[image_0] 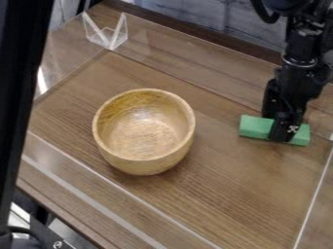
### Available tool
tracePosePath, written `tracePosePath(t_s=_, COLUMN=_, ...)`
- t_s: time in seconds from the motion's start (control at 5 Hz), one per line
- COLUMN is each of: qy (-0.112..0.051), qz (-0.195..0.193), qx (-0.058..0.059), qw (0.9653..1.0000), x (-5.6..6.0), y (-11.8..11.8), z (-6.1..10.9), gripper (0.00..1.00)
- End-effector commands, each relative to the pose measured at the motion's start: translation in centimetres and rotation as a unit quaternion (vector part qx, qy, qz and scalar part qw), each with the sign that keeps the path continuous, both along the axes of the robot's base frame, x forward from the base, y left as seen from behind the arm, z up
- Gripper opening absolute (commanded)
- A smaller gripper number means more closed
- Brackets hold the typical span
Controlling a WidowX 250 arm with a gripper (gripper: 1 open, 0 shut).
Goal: Put green object into wooden bowl
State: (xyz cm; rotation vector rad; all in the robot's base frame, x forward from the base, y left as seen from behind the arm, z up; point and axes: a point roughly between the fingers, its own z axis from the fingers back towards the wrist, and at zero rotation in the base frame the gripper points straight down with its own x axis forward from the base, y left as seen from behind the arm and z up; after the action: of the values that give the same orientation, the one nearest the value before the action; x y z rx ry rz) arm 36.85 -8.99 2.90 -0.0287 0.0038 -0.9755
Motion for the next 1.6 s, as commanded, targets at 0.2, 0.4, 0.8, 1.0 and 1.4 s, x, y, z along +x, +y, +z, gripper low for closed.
tracePosePath(t_s=0.2, qy=-0.044, qz=-0.003, qx=-0.005, qw=0.999, x=0.4, y=1.5, z=2.7, gripper=0.0)
tracePosePath(t_s=0.4, qy=-0.054, qz=0.005, qx=-0.001, qw=0.9986, x=0.1, y=1.9, z=4.1, gripper=0.0)
tracePosePath(t_s=0.8, qy=-0.091, qz=0.097, qx=0.019, qw=0.991, x=-1.3, y=4.3, z=9.2, gripper=0.0)
tracePosePath(t_s=1.0, qy=-0.097, qz=0.172, qx=0.026, qw=0.9799, x=-2.4, y=6.5, z=9.9, gripper=0.0)
tracePosePath(t_s=1.4, qy=-0.101, qz=0.256, qx=0.032, qw=0.9609, x=-3.9, y=9.3, z=11.8, gripper=0.0)
